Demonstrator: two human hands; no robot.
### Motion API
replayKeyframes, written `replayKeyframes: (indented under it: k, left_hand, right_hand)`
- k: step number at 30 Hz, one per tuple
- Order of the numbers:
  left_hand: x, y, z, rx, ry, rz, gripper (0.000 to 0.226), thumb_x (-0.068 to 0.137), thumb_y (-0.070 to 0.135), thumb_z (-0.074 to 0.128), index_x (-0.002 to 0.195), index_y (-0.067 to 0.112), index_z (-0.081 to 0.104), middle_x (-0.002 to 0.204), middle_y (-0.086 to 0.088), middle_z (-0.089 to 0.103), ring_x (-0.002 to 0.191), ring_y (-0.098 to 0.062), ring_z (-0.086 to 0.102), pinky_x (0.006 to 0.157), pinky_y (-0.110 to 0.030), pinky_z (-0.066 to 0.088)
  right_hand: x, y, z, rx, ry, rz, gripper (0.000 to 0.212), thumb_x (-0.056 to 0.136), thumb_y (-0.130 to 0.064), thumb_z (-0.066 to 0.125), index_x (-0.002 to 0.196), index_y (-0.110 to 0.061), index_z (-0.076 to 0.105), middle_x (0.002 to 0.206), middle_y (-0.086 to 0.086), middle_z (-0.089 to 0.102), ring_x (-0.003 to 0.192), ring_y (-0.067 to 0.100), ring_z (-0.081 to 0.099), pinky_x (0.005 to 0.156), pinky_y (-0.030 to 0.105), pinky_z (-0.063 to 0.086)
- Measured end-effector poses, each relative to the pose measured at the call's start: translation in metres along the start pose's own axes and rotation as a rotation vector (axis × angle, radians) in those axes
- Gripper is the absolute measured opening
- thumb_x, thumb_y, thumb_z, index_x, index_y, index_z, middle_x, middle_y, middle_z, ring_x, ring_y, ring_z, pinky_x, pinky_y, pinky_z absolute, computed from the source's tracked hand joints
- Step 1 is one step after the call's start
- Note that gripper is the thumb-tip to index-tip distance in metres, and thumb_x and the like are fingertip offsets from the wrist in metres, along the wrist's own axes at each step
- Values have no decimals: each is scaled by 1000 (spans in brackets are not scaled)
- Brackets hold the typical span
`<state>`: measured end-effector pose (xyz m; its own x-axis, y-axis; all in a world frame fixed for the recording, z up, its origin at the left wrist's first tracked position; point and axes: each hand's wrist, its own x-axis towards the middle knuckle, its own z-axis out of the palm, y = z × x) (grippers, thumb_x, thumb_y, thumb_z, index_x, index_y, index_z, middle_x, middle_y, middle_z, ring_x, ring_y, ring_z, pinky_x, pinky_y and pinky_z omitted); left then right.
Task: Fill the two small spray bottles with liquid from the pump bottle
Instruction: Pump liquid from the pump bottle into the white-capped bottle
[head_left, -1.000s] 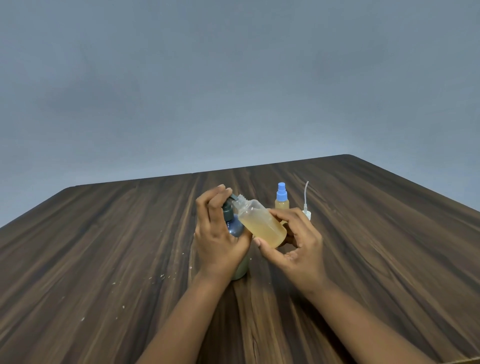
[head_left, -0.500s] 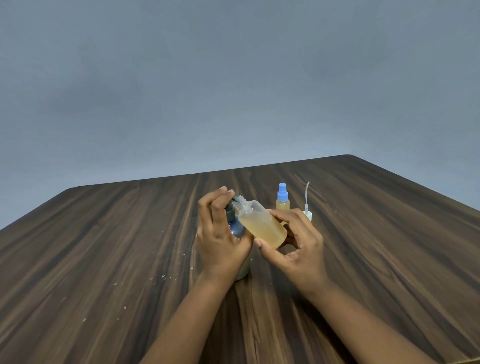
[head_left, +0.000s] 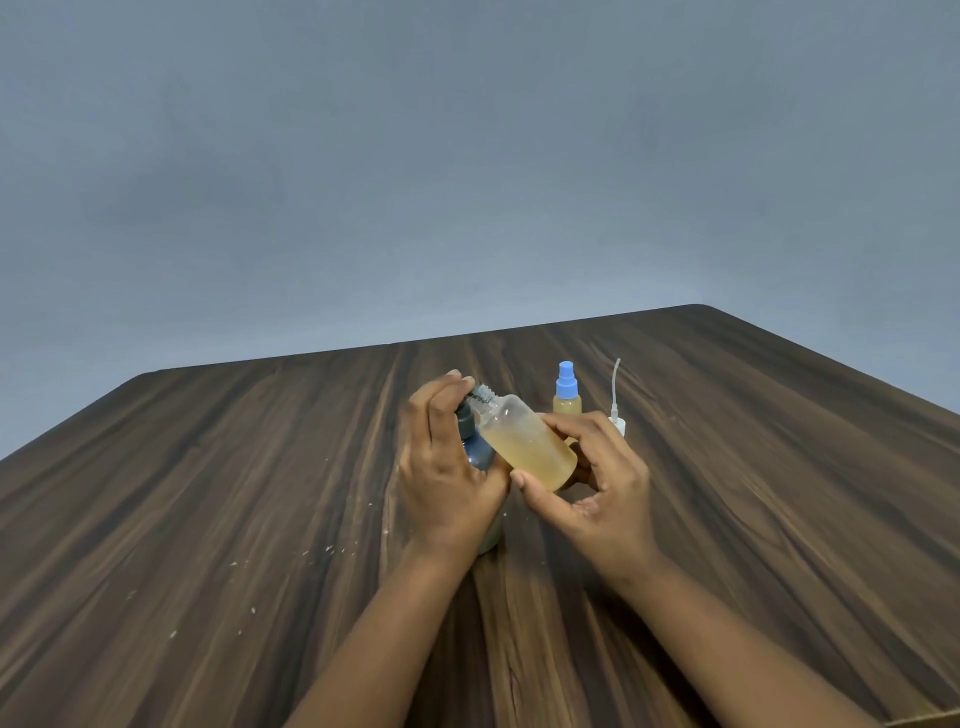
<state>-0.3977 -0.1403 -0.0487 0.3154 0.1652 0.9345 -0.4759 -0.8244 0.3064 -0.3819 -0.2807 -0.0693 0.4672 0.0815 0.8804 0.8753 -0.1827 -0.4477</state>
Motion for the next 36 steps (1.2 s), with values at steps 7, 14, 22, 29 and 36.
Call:
replayKeyframes:
  k: [7, 14, 22, 29, 36]
  left_hand:
    - [-1, -1, -1, 20, -11, 2, 83, 56, 8, 82, 124, 19, 36, 127, 1, 38, 113, -17, 48, 74, -36, 55]
    - [1, -1, 0, 13, -14, 3, 71, 55, 11, 78, 115, 18, 40, 117, 1, 40, 102, -15, 49, 67, -37, 55]
    - [0, -1, -2, 7, -13, 10, 73, 62, 17, 75, 123, 19, 36, 126, 1, 36, 111, -16, 48, 72, -34, 54]
    - [-1, 1, -1, 33, -21, -15, 81, 52, 5, 83, 117, 20, 38, 119, 0, 35, 104, -23, 53, 66, -37, 56]
    - [1, -2, -1, 10, -13, -5, 76, 59, 11, 79, 122, 19, 38, 124, 1, 37, 108, -16, 49, 67, -36, 55]
  right_hand:
    - [-1, 0, 0, 13, 1, 6, 45, 76, -32, 74, 111, -8, 64, 100, -2, 59, 87, 12, 62, 65, 21, 53]
    - [-1, 1, -1, -11, -5, 6, 46, 76, -34, 73, 111, -5, 64, 100, 0, 60, 88, 12, 61, 65, 24, 54]
    - [-1, 2, 0, -1, -2, 8, 45, 76, -33, 74, 111, -6, 64, 101, 1, 60, 89, 13, 62, 65, 25, 55]
    - [0, 1, 0, -1, 1, 7, 45, 76, -33, 74, 111, -5, 65, 100, 1, 60, 87, 14, 62, 64, 27, 55]
    - [0, 1, 0, -2, -1, 8, 46, 76, -33, 73, 110, -4, 64, 100, 2, 60, 87, 15, 62, 63, 28, 55]
